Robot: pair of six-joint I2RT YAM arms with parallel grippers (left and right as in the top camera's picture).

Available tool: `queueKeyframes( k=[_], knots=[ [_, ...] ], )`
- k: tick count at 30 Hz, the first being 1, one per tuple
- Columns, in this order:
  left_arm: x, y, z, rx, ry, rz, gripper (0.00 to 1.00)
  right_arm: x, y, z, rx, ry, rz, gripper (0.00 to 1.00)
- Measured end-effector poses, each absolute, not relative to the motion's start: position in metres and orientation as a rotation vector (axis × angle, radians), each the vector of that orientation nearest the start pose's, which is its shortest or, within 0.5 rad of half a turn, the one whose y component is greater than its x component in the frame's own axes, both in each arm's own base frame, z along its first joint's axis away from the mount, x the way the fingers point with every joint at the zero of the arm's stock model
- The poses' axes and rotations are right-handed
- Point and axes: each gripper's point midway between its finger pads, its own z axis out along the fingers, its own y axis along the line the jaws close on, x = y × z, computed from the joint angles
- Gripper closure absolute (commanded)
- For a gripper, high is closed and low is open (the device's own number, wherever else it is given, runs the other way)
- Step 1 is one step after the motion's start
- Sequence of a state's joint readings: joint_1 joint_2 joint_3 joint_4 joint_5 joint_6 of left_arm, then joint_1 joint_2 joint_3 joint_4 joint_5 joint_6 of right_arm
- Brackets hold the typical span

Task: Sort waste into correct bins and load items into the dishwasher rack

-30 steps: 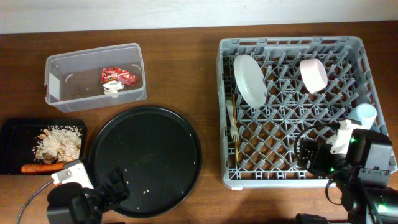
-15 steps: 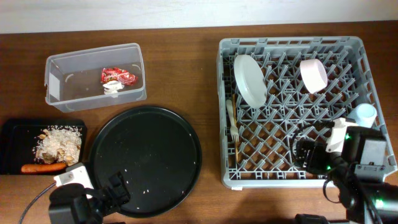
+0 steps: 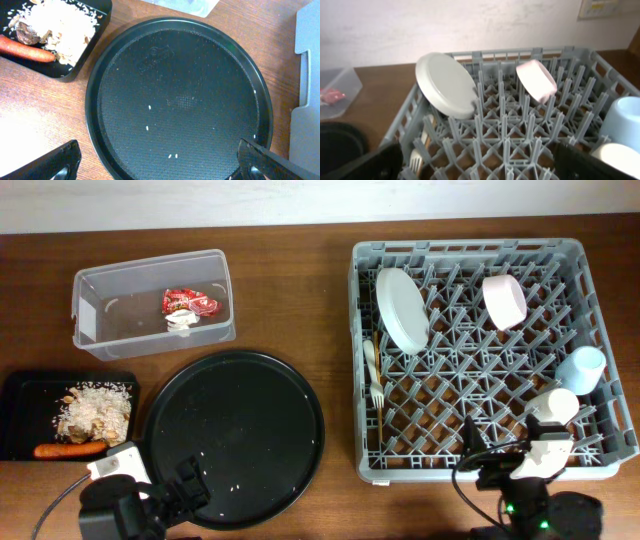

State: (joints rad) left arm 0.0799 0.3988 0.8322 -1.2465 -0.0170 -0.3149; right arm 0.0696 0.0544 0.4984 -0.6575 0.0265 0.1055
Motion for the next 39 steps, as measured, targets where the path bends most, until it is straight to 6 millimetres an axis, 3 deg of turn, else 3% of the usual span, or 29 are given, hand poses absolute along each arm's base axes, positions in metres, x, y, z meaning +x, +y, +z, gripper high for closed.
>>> queueKeyframes(
  k=[9,13,14,39],
  knots=[
    [0.142,0.014,0.194,-0.475,2.339,-0.094,0.01,0.240,0.012,0.215,0.042,1.498,0.112,0.01],
    [0.142,0.014,0.195,-0.475,2.339,-0.094,0.01,0.246,0.012,0.162,0.038,1.630,0.099,0.01],
    [0.142,0.014,0.195,-0.475,2.338,-0.093,0.01,0.246,0.013,0.158,0.036,1.646,0.099,0.01],
    [0.142,0.014,0.195,-0.475,2.338,-0.093,0.01,0.246,0.014,0.158,0.020,1.648,0.099,0.01]
  ],
)
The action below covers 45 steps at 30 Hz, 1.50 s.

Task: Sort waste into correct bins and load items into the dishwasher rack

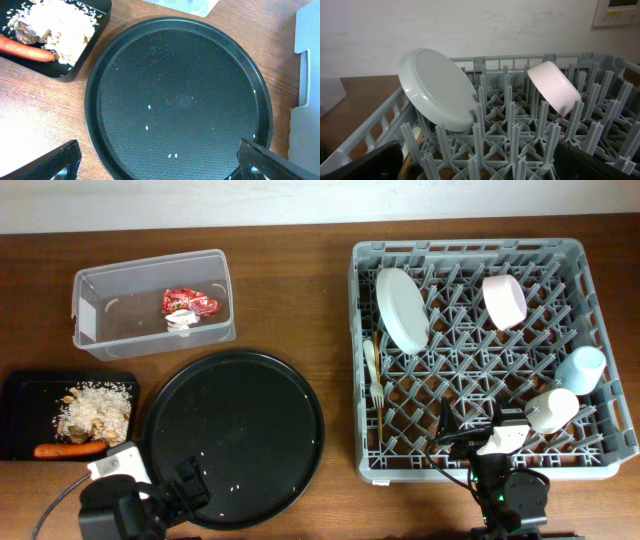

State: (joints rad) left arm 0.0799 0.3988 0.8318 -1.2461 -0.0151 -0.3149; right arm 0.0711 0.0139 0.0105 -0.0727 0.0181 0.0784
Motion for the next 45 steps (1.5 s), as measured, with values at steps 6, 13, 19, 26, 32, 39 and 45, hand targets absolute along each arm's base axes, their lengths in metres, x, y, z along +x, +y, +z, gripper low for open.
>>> queueKeyframes(
  k=[6,13,19,26,32,39,45],
  knots=[
    [0.142,0.014,0.195,-0.475,2.338,-0.094,0.01,0.246,0.014,0.158,0.019,1.648,0.099,0.01],
    [0.166,0.016,0.202,-0.454,2.233,-0.107,0.01,0.246,0.014,0.158,0.020,1.648,0.100,0.01],
    [0.198,0.016,0.159,-0.418,2.090,-0.136,0.01,0.246,0.014,0.157,0.020,1.649,0.099,0.01],
    [0.240,-0.003,0.190,-0.122,1.685,-0.131,0.01,0.246,0.014,0.157,0.020,1.649,0.099,0.01],
    [0.248,-0.006,0.207,0.062,1.467,0.029,0.01,0.246,0.015,0.157,0.019,1.649,0.100,0.01],
    [0.246,-0.005,0.157,0.096,1.645,0.053,0.01,0.246,0.015,0.157,0.017,1.649,0.102,0.01],
    [0.246,-0.005,0.158,0.096,1.644,0.052,0.01,0.246,0.015,0.157,0.017,1.649,0.102,0.01]
  ],
)
